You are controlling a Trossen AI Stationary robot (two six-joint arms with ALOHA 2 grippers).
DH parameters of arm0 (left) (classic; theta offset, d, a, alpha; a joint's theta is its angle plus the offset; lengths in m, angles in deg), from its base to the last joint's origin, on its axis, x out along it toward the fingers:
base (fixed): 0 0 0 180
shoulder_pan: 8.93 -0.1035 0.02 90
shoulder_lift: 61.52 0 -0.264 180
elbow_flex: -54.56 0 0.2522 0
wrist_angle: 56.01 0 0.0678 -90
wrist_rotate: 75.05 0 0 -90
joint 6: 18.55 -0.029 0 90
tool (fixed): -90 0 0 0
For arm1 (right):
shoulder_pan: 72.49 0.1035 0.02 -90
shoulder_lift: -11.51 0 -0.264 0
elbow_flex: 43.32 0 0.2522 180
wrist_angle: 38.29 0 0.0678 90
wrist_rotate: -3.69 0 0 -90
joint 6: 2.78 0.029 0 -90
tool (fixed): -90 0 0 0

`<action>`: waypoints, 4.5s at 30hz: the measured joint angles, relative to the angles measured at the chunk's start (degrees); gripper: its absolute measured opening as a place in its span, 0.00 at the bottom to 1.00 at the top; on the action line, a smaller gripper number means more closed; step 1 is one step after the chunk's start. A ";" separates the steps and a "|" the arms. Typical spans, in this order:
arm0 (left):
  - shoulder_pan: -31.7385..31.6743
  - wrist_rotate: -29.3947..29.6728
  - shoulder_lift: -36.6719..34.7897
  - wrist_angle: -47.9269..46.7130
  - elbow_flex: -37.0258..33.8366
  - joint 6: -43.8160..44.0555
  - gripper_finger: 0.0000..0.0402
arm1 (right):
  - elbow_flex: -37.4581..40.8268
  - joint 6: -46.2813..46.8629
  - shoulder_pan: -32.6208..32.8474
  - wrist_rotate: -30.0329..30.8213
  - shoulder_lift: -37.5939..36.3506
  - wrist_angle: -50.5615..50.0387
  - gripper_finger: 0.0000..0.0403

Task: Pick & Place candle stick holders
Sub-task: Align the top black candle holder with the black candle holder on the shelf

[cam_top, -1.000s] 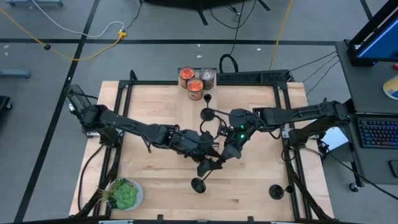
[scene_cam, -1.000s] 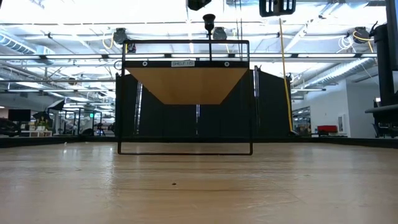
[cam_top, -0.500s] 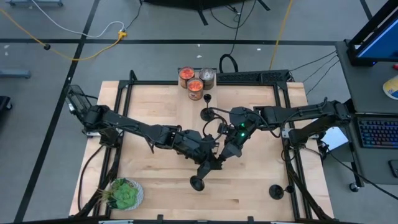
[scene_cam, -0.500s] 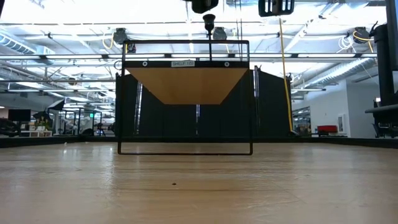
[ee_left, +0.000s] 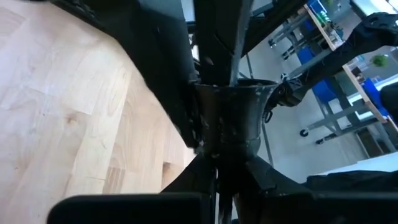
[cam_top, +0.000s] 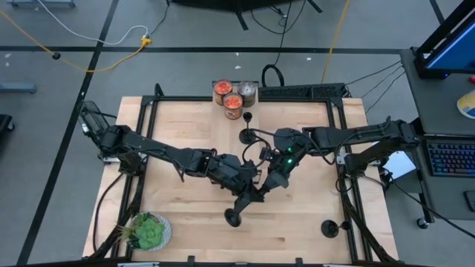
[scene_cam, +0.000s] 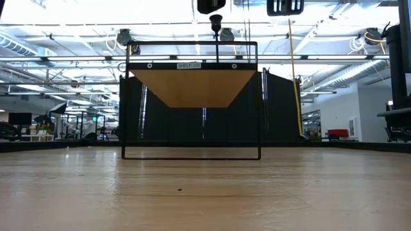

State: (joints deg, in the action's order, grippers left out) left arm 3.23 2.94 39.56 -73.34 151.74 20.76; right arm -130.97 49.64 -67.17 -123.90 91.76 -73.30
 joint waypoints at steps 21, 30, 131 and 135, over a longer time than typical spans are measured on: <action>1.25 1.97 -0.35 -5.04 0.28 -0.21 0.07 | 0.13 1.46 -0.51 -0.73 -2.75 -1.68 0.26; 1.98 5.73 -1.39 -9.16 0.20 0.80 0.07 | 0.13 -0.25 -1.42 0.53 -7.86 -6.88 0.26; -22.53 25.73 -27.00 47.67 -44.52 -33.96 0.07 | 32.85 -12.76 -1.60 30.43 -41.25 17.08 0.18; -22.53 25.53 -25.70 47.89 -44.52 -32.77 0.07 | 32.83 -12.77 -1.60 30.38 -41.25 17.08 0.18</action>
State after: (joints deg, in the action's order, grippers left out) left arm -19.30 28.47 13.85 -25.46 107.21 -12.01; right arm -98.14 36.87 -68.77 -93.51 50.51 -56.22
